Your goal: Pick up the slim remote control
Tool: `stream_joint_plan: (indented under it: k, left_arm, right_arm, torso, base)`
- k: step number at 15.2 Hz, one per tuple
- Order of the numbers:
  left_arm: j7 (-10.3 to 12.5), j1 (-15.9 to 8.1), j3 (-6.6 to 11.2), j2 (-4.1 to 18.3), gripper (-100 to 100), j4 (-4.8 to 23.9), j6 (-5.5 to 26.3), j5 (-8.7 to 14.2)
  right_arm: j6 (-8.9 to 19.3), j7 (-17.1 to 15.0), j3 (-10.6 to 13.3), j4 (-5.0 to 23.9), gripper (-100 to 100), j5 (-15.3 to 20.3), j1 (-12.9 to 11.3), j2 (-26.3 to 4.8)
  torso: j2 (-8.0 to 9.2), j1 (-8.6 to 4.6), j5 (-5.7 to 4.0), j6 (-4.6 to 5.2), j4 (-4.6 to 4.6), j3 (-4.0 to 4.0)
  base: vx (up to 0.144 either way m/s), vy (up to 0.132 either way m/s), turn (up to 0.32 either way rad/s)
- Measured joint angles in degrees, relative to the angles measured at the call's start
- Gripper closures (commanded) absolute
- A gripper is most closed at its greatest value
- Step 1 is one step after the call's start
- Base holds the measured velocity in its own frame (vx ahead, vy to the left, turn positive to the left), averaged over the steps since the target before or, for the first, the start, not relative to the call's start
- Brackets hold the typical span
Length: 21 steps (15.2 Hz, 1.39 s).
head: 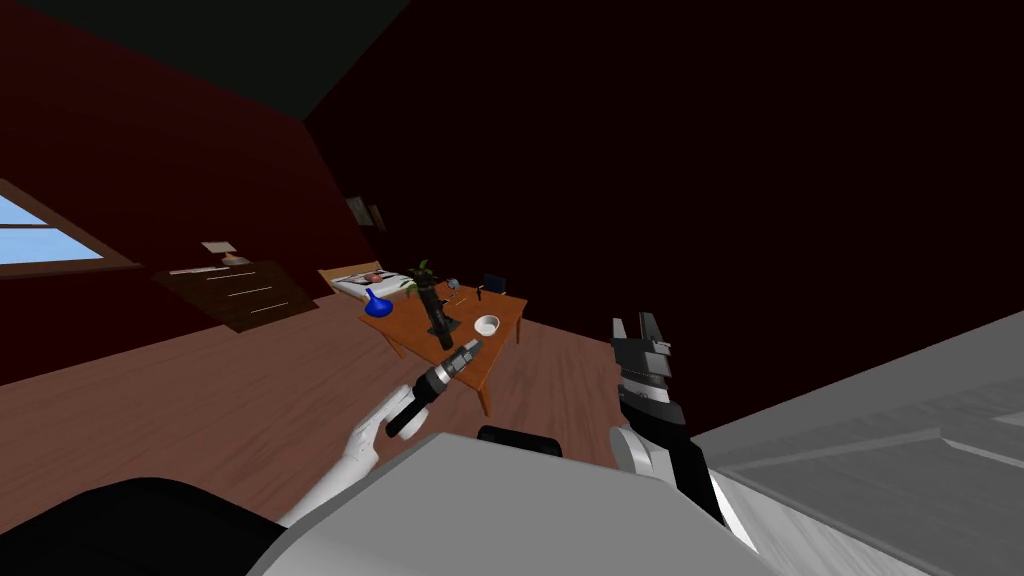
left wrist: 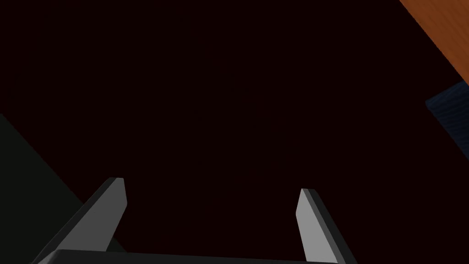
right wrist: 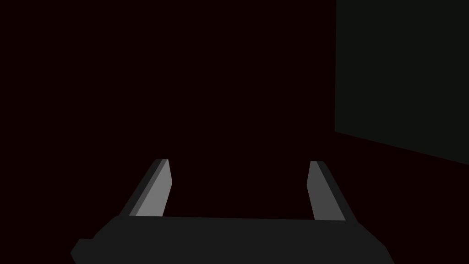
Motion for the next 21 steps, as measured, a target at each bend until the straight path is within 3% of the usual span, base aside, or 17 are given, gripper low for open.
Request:
stream_joint_plan:
  k: [4,21]
  left_arm:
    - [0.2,-1.9,-1.93,3.2,-100,4.9,-0.1,-4.7]
    - [2.0,-8.1,-6.59,14.1,-100,24.6,-3.1,-19.1]
  right_arm:
    - [0.0,0.0,0.0,0.0,0,0.0,0.0,0.0]
    - [0.0,0.0,0.0,0.0,0,0.0,0.0,0.0]
  torso:
    - [-0.15,-0.17,-0.04,0.00,-0.03,-0.09]
    - [-0.33,0.15,0.03,-0.01,-0.07,-0.19]
  base:
    - [0.077,-0.125,0.045]
    - [0.095,-0.071,0.035]
